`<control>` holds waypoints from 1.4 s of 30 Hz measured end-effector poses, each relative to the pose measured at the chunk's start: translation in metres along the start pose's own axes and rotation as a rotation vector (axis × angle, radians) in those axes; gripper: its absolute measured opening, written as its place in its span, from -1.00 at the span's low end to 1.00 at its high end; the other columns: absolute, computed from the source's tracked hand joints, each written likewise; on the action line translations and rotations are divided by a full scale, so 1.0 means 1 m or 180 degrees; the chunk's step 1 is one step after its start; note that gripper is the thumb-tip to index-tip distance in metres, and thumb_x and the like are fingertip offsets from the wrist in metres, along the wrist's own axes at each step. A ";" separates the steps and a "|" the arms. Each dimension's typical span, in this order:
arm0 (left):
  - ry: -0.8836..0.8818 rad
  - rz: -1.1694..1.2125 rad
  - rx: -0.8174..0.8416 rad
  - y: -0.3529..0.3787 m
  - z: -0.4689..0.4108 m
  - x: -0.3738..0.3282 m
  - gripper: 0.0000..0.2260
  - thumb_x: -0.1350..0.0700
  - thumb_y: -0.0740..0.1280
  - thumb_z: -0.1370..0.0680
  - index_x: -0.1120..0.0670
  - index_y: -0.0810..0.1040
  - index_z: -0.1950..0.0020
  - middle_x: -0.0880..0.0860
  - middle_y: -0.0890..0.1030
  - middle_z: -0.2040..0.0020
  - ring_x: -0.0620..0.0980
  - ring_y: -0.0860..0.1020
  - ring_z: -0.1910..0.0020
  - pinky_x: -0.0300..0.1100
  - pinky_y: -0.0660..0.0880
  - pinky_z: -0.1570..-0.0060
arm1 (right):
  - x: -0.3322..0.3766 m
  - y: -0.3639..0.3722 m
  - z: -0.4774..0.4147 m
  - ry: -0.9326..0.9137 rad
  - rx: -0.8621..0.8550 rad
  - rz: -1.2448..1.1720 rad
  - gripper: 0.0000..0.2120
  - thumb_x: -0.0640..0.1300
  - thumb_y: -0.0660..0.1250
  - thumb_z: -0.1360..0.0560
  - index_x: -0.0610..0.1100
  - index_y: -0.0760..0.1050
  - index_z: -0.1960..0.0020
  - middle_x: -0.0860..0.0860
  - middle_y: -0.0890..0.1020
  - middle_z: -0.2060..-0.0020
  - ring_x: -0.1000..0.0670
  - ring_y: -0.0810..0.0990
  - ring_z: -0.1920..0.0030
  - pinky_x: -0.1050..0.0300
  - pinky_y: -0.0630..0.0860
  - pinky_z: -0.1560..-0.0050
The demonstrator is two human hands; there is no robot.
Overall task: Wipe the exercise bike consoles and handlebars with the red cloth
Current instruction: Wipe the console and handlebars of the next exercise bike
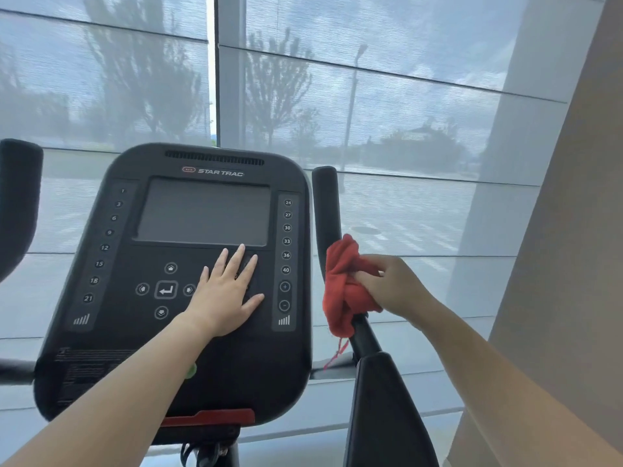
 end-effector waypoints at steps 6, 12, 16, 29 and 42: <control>0.0004 -0.0026 0.0020 0.001 0.002 -0.001 -0.36 -0.22 0.05 -0.56 -0.04 -0.15 -0.53 -0.02 -0.25 -0.54 0.06 -0.23 -0.51 0.12 -0.04 -0.45 | 0.014 0.012 0.018 -0.0238 -0.0122 0.0377 -0.53 0.09 0.37 -0.41 0.13 0.40 -0.30 0.30 0.46 -0.08 0.31 0.44 -0.08 0.37 0.30 -0.13; 0.0009 -0.0060 0.0019 0.003 0.004 -0.002 -0.35 -0.22 0.06 -0.56 -0.04 -0.15 -0.53 -0.01 -0.24 -0.54 0.07 -0.22 -0.51 0.14 -0.03 -0.45 | 0.016 0.006 0.044 -0.0428 -0.0114 0.0918 -0.61 0.02 0.47 -0.32 0.16 0.56 -0.14 0.30 0.53 0.01 0.35 0.44 0.02 0.68 0.21 0.03; -0.0025 -0.0077 0.0041 0.006 0.004 -0.004 -0.34 -0.23 0.05 -0.55 -0.03 -0.16 -0.53 0.00 -0.25 -0.54 0.09 -0.23 -0.51 0.15 -0.02 -0.44 | 0.022 -0.006 0.060 -0.0413 -0.0022 0.0879 -0.62 -0.10 0.42 -0.28 0.38 0.54 0.09 0.41 0.60 0.26 0.46 0.50 0.12 0.64 0.31 0.12; -0.0002 0.0005 0.0020 0.005 0.005 -0.004 -0.37 -0.22 0.05 -0.56 -0.05 -0.12 -0.53 0.00 -0.20 -0.54 0.06 -0.17 -0.52 0.14 0.07 -0.43 | 0.039 -0.001 0.038 -0.0861 -0.0772 0.0763 -0.59 -0.21 0.41 -0.31 0.31 0.53 0.07 0.50 0.56 0.21 0.39 0.51 0.05 0.61 0.29 0.04; -0.0059 0.0056 0.0095 0.002 0.005 -0.008 -0.38 -0.21 0.05 -0.56 -0.02 -0.10 -0.53 0.00 -0.22 -0.54 0.07 -0.20 -0.51 0.15 0.04 -0.43 | 0.034 0.002 0.026 -0.0592 -0.0289 0.1195 -0.68 -0.02 0.38 -0.30 0.41 0.52 0.10 0.40 0.62 0.23 0.39 0.53 0.07 0.58 0.35 0.12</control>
Point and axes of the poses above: each hand's wrist, its own z-axis away from the middle knuckle, its own y-axis out of the palm, x = y × z, the point moved 2 cm from there along -z, towards the middle knuckle
